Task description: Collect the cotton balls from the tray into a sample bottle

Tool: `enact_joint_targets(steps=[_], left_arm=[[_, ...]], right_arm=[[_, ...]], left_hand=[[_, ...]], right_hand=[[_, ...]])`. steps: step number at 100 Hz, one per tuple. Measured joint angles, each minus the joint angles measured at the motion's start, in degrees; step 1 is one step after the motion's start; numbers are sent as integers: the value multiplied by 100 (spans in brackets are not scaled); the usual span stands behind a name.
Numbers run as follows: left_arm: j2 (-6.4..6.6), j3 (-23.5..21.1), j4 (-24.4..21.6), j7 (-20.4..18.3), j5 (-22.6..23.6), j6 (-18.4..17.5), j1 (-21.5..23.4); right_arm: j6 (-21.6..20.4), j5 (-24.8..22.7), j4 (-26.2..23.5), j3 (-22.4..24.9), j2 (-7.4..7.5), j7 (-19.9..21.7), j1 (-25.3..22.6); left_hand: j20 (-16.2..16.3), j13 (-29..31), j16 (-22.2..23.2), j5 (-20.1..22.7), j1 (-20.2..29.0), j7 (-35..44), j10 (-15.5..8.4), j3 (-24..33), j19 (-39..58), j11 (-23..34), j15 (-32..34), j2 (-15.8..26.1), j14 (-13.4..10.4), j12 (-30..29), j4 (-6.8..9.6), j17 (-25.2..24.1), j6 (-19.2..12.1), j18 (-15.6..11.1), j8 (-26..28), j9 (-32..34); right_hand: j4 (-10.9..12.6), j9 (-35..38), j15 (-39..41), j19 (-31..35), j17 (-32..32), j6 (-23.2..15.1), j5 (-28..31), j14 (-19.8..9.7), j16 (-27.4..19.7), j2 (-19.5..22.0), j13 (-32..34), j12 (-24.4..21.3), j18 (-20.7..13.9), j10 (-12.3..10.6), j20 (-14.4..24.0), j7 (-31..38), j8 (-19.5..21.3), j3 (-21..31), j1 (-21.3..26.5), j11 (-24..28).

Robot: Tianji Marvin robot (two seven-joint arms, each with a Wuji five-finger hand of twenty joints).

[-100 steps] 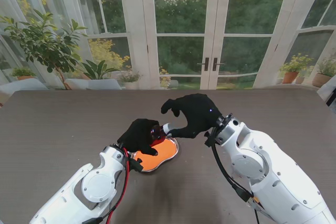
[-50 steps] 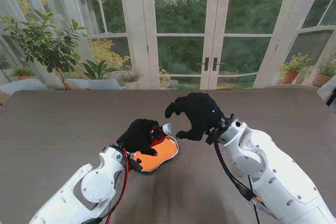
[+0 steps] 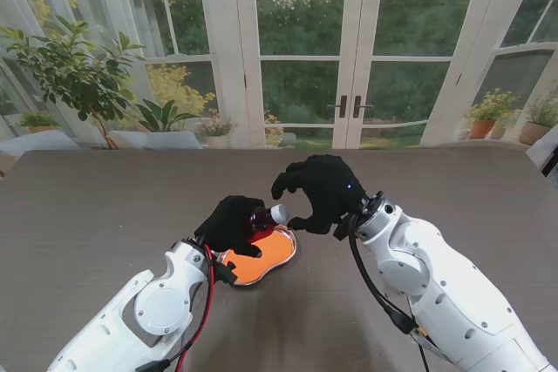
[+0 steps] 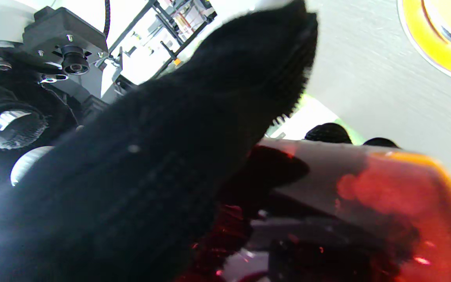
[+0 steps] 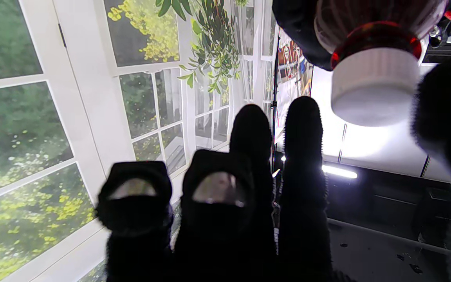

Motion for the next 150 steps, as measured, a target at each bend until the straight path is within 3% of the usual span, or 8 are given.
enact_joint_targets(steps=[58,70,104,119,130,150], left_arm=[[-1,7,-4,17,19,-10,-8],[-1,7,-7,17,19,-9,-7],[0,7,-14,15,30,-3,2],[1,3,-20,13,30,-1,7],[3,3,-24,13,30,-1,8],[3,3,-23,15,23,-1,8]], right_arm=[[2,3,111,-148,-49,-226,65],[1,22,111,-148,-51,-209,65],[32,160,58,-139,-53,47,52],[94,257,-14,-133,-52,261,35],[153,310,-81,-123,-44,478,26],[259,398,-161,-123,-23,721,21]], left_hand=[[0,0,0,0,0,0,0,0,0,0,0,0,0,0,0,0,0,0,0,0],[0,0,0,0,0,0,0,0,0,0,0,0,0,0,0,0,0,0,0,0],[0,0,0,0,0,0,-1,0,0,0,0,0,0,0,0,0,0,0,0,0],[0,0,0,0,0,0,-1,0,0,0,0,0,0,0,0,0,0,0,0,1],[0,0,0,0,0,0,-1,0,0,0,0,0,0,0,0,0,0,0,0,1],[0,0,0,0,0,0,-1,0,0,0,0,0,0,0,0,0,0,0,0,1]], right_hand=[[-1,527,395,79,237,122,777,2,176,-1,0,3,0,-88,-3,264,76,41,240,-68],[-415,709,532,138,316,182,951,6,237,-1,37,6,0,-121,-4,461,-68,41,288,-81],[-511,1141,965,253,483,327,1315,159,420,19,65,80,53,-137,-8,721,-146,41,176,-94],[-415,1233,1084,302,551,386,1452,221,483,445,74,173,65,-120,-8,786,-141,8,-43,-133],[-322,1293,1166,351,606,415,1564,271,508,735,75,242,115,-91,-8,789,261,-57,-177,-91],[-262,1348,1303,391,695,417,1652,294,611,1384,76,244,123,-81,-8,1062,363,-308,-369,231]])
